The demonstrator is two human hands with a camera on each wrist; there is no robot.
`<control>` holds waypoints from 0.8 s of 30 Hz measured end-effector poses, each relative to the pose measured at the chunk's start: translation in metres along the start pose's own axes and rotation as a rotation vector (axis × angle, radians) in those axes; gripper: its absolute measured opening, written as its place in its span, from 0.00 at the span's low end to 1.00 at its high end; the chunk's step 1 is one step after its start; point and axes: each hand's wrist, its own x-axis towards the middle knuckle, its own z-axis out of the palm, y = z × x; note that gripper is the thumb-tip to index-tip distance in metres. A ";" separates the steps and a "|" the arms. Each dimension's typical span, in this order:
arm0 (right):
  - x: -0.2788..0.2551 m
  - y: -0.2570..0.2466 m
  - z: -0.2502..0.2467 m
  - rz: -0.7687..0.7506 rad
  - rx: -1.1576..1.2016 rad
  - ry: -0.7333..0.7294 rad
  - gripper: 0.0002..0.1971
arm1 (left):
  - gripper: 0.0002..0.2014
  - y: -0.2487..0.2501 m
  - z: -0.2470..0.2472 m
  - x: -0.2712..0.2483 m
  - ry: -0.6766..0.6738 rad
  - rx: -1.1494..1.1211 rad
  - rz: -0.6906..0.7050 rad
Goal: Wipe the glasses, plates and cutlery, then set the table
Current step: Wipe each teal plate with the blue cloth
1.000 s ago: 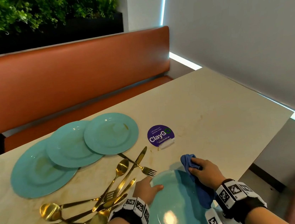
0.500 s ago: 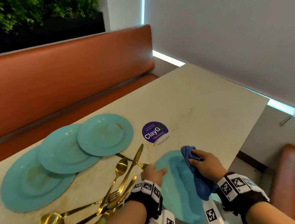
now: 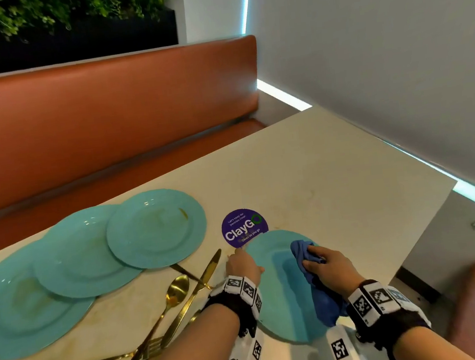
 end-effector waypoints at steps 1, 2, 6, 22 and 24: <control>0.004 -0.001 -0.001 -0.005 0.000 -0.006 0.18 | 0.28 0.000 0.002 0.003 -0.004 0.021 -0.002; 0.008 -0.003 -0.001 -0.008 0.004 -0.013 0.18 | 0.28 0.001 0.003 0.005 -0.007 0.036 -0.003; 0.021 -0.012 0.001 -0.022 0.010 -0.038 0.19 | 0.25 0.000 0.006 0.011 0.005 0.137 0.041; 0.053 -0.093 0.042 -0.198 0.052 -0.157 0.22 | 0.27 -0.090 -0.152 0.058 0.404 -0.090 -0.600; 0.052 -0.095 0.045 -0.201 0.052 -0.154 0.22 | 0.27 -0.094 -0.152 0.062 0.431 -0.207 -0.618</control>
